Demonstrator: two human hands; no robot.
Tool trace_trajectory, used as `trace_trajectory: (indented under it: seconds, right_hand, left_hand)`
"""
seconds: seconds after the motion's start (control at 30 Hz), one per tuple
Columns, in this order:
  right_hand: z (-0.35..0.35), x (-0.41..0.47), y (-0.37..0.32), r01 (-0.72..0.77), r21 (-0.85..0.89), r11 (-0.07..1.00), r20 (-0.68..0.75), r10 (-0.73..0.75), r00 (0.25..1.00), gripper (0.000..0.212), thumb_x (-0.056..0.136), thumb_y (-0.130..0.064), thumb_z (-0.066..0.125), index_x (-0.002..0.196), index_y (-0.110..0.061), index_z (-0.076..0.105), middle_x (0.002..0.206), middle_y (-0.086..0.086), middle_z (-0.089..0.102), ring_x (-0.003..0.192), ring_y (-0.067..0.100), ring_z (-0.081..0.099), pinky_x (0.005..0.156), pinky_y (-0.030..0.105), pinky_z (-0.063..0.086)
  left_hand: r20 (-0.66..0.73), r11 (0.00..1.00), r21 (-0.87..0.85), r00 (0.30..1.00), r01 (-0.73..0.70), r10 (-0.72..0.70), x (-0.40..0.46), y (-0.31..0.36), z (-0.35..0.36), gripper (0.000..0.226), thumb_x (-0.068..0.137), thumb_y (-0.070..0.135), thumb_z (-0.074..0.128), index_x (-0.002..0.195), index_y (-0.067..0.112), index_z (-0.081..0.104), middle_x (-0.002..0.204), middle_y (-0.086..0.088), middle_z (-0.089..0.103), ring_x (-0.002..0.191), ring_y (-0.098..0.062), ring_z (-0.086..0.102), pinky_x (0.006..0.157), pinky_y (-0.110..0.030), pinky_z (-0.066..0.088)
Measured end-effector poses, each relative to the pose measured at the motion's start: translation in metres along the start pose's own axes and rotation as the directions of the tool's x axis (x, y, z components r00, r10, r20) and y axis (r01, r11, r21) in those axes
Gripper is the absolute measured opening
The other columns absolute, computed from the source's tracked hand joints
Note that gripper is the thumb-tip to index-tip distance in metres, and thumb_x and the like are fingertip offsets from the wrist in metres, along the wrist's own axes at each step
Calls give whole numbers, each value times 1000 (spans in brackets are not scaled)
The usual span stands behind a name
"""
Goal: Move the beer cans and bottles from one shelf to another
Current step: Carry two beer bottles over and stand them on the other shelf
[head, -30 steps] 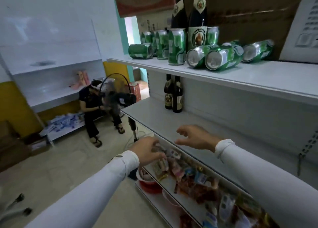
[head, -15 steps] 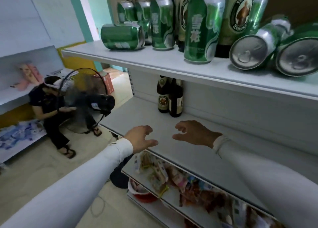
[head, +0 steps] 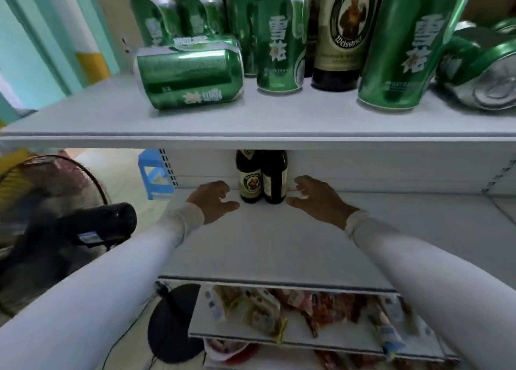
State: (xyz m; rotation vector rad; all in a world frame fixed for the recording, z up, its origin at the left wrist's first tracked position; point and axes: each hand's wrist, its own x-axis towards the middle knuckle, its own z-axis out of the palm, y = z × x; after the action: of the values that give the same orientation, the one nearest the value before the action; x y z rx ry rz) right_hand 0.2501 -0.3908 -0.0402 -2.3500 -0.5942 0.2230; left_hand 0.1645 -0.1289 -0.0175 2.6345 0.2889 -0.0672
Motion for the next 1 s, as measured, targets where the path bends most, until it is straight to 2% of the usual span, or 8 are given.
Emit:
trace_trajectory:
  seconds: [0.13,0.33,0.43,0.53,0.73,0.87,0.93,1.0]
  right_hand:
    - [15,10,2,-63,21,998,-27,64,998,73,84,-41,74,144,-13,42,135,6,55,108,12,51,94,24,42]
    - [18,42,4,-38,83,996,-126,48,991,80,85,-33,74,150,-13,32,148,6,45,128,22,49,99,27,38]
    - [20,55,6,-19,99,995,-97,29,995,82,86,-30,74,152,-13,28,151,6,41,133,24,45,106,32,37]
    - [21,66,13,-8,134,991,-59,16,998,76,85,-23,76,147,-12,33,144,9,48,130,27,48,105,36,40]
    - [25,83,20,68,183,981,-35,-62,997,69,85,-15,75,143,-11,38,123,2,54,113,16,50,91,22,37]
    - [26,87,19,78,258,963,-16,-76,997,68,80,-7,79,136,-12,41,116,-3,56,105,17,56,92,30,47]
    - [25,85,14,78,243,967,-1,-80,997,63,76,-14,83,127,-17,47,110,-8,59,98,11,59,87,28,48]
    - [27,82,10,74,220,973,-9,-74,997,76,63,-35,87,127,-15,51,114,-5,64,99,10,62,88,32,51]
  left_hand:
    - [5,1000,-10,1000,-24,24,19,-9,7,58,79,44,72,126,14,54,118,-4,62,101,-22,62,92,-32,48]
    - [-63,992,-120,998,-36,29,46,-7,14,67,78,34,76,132,9,47,127,-11,58,110,-27,59,96,-38,48]
    - [-110,981,-186,993,-56,36,61,2,17,72,77,29,77,136,7,43,131,-13,55,114,-28,57,97,-38,47]
    - [-128,969,-243,992,-38,6,73,11,21,73,74,31,80,134,7,45,129,-11,57,114,-29,57,96,-40,48]
    - [-219,951,-310,975,-25,-46,91,11,37,72,66,36,83,125,12,52,120,-6,64,109,-28,61,94,-40,50]
    - [-253,931,-365,965,-25,-73,89,12,42,66,66,30,85,120,10,52,116,-9,64,106,-29,61,91,-43,51]
    - [-244,927,-373,967,-31,-66,85,7,41,69,61,36,85,117,14,52,112,-7,65,102,-29,63,88,-44,53]
    - [-228,934,-353,973,-42,-42,79,2,38,68,62,34,86,117,14,52,112,-6,65,101,-27,63,87,-44,54]
